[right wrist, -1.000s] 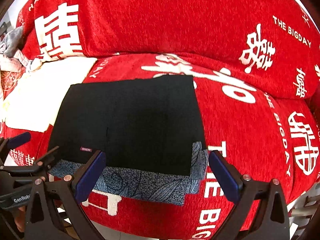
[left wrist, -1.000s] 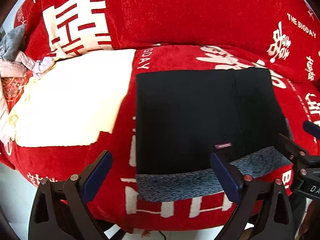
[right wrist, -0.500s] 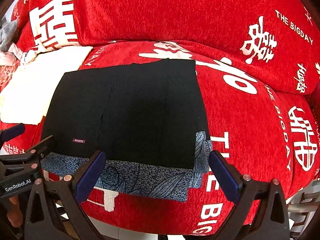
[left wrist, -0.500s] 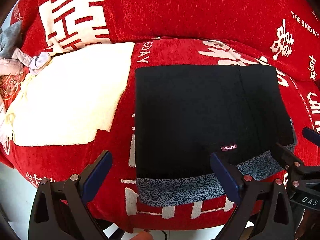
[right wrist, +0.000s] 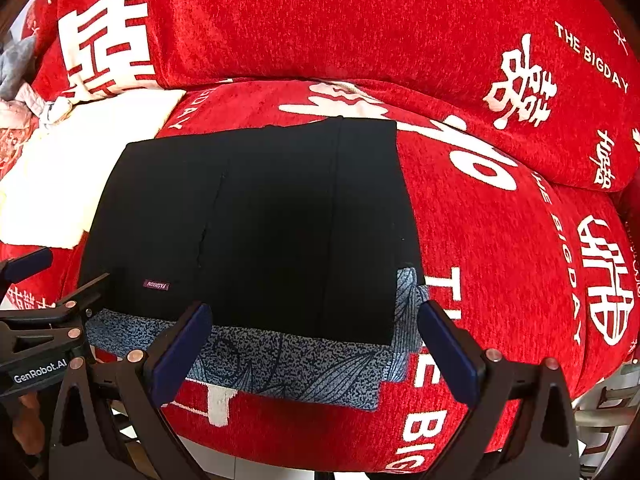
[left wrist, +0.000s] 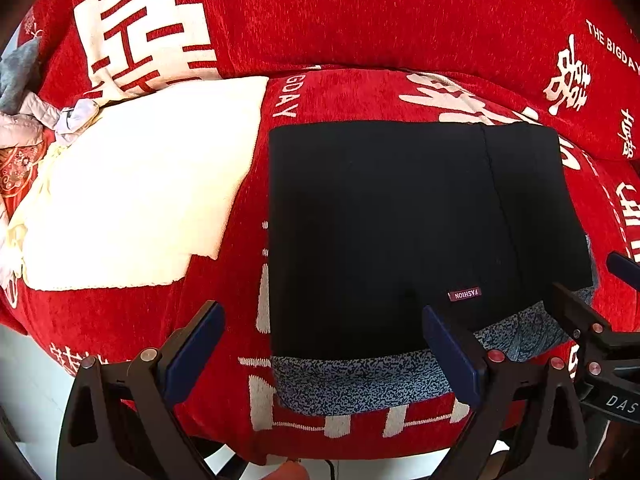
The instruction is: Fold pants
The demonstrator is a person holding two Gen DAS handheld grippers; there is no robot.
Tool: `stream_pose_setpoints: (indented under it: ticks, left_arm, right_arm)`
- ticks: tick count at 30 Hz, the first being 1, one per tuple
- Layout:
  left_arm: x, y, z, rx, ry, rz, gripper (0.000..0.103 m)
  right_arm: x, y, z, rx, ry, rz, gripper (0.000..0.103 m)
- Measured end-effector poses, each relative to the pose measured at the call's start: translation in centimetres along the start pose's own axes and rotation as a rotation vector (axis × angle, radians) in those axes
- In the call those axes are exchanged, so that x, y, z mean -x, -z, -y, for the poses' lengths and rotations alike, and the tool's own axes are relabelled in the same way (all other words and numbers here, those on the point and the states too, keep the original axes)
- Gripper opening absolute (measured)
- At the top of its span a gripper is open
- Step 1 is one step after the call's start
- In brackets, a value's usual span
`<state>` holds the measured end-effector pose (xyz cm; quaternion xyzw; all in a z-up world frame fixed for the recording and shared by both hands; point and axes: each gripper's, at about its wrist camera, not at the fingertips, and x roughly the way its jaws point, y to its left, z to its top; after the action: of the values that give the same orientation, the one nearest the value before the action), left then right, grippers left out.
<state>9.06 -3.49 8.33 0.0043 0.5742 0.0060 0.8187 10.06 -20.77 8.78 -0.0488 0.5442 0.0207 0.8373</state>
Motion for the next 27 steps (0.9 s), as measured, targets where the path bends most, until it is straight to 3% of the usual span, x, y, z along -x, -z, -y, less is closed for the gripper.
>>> stream_pose_setpoints:
  ticks: [27]
  left_arm:
    - [0.6, 0.29, 0.46, -0.014, -0.026, 0.002, 0.099]
  right_arm:
    - [0.25, 0.24, 0.12, -0.007, -0.01, 0.001, 0.102]
